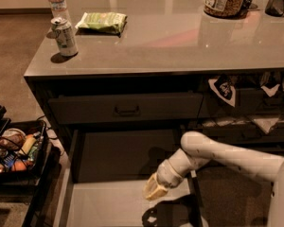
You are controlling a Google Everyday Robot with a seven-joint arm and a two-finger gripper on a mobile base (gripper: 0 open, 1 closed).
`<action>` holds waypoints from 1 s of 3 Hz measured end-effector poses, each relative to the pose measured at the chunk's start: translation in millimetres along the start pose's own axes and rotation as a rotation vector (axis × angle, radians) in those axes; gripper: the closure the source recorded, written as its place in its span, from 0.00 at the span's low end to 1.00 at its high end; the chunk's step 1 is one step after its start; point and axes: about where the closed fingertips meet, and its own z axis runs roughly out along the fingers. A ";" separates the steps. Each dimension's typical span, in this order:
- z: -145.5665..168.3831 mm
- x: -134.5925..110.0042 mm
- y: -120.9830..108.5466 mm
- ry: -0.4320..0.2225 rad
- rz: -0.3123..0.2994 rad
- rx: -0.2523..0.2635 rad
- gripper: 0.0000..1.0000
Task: Open middle drawer
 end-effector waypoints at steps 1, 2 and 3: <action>-56.3 -39.1 -9.0 0.015 -0.114 0.124 1.00; -92.9 -56.0 5.8 -0.017 -0.215 0.269 1.00; -94.7 -40.5 32.6 -0.119 -0.272 0.400 1.00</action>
Offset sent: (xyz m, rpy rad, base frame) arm 0.0340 -0.0824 0.1441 0.1263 -0.5490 -0.2238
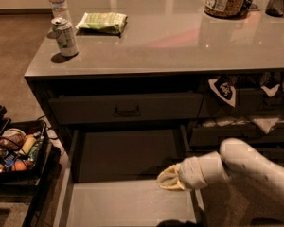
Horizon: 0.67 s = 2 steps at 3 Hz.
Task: Open middle drawer
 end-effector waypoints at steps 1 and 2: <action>-3.9 11.8 26.6 -0.116 -0.032 0.145 1.00; -29.6 30.6 39.6 -0.111 -0.036 0.224 1.00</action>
Offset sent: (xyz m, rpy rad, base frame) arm -0.0214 -0.0071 -0.0080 0.1100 -0.0812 -0.0758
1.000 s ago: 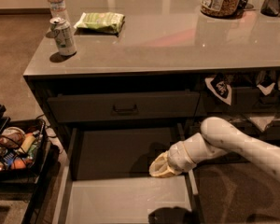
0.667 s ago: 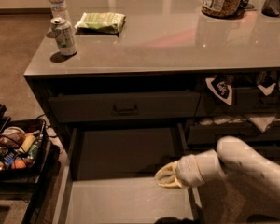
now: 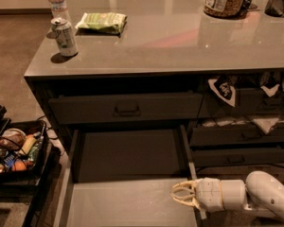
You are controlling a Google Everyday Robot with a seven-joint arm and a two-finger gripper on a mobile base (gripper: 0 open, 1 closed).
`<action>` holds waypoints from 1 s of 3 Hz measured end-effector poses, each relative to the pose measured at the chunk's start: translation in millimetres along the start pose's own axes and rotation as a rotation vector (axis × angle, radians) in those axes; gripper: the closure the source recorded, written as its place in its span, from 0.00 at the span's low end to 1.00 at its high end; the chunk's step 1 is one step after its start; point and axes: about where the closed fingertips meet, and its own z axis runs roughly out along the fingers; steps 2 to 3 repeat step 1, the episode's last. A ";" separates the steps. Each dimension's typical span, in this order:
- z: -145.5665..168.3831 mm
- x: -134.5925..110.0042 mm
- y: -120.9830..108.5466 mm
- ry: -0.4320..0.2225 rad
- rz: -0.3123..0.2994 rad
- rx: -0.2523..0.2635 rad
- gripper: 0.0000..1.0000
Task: Open middle drawer
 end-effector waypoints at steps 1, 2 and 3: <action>0.2 -0.3 0.0 0.000 0.005 -0.001 0.82; 0.2 -0.3 0.0 0.000 0.005 -0.001 0.82; 0.2 -0.3 0.0 0.000 0.005 -0.001 0.82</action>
Offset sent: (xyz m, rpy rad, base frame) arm 0.0000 0.0000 0.0000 0.0000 0.0000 0.0000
